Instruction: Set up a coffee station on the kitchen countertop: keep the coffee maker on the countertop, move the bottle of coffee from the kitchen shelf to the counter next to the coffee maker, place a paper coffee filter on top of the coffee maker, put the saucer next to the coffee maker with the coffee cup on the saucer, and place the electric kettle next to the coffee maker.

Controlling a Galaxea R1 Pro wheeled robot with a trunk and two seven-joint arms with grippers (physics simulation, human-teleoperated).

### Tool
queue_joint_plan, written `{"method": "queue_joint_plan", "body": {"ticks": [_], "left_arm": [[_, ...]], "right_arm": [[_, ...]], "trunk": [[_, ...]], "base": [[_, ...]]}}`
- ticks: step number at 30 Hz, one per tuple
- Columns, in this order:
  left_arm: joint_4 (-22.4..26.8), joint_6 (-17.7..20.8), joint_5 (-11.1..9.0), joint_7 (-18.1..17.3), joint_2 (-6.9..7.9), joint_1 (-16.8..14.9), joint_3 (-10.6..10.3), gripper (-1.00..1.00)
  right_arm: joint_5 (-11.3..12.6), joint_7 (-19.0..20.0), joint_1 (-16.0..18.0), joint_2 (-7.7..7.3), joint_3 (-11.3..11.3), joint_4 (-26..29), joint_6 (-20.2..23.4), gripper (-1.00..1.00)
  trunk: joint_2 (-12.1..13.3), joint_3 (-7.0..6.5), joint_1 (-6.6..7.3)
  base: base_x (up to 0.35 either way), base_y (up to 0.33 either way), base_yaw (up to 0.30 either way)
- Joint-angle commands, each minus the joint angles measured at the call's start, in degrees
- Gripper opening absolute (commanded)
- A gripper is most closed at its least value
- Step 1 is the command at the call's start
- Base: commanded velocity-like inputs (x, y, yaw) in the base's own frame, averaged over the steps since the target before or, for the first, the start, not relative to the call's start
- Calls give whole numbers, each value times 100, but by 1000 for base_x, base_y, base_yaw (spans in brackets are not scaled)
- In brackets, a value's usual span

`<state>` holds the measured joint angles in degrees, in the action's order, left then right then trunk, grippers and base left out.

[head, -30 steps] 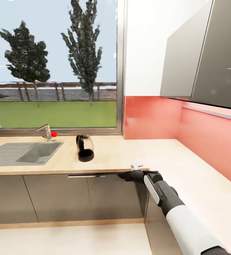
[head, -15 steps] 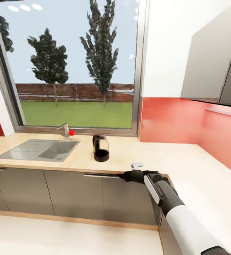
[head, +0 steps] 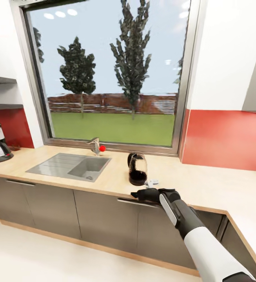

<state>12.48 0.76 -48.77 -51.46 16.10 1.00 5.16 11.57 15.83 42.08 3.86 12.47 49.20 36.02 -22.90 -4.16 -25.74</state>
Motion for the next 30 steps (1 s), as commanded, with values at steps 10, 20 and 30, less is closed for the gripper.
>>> {"method": "queue_joint_plan", "body": {"ticks": [10,20,30], "left_arm": [[8,-21,26,5,3,6,29,-100],[0,-23,26,4,8,6,29,-100],[1,-23,26,13,0,6,29,-100]], "right_arm": [[21,-1,2,1,1,9,27,100],[21,-1,2,1,1,10,27,100],[21,-1,2,1,1,9,27,100]], "trunk": [[-2,-30,-5],[-2,-64,-5],[-2,-110,-5]], "base": [[277,241,265],[277,241,266],[287,212,256]]}}
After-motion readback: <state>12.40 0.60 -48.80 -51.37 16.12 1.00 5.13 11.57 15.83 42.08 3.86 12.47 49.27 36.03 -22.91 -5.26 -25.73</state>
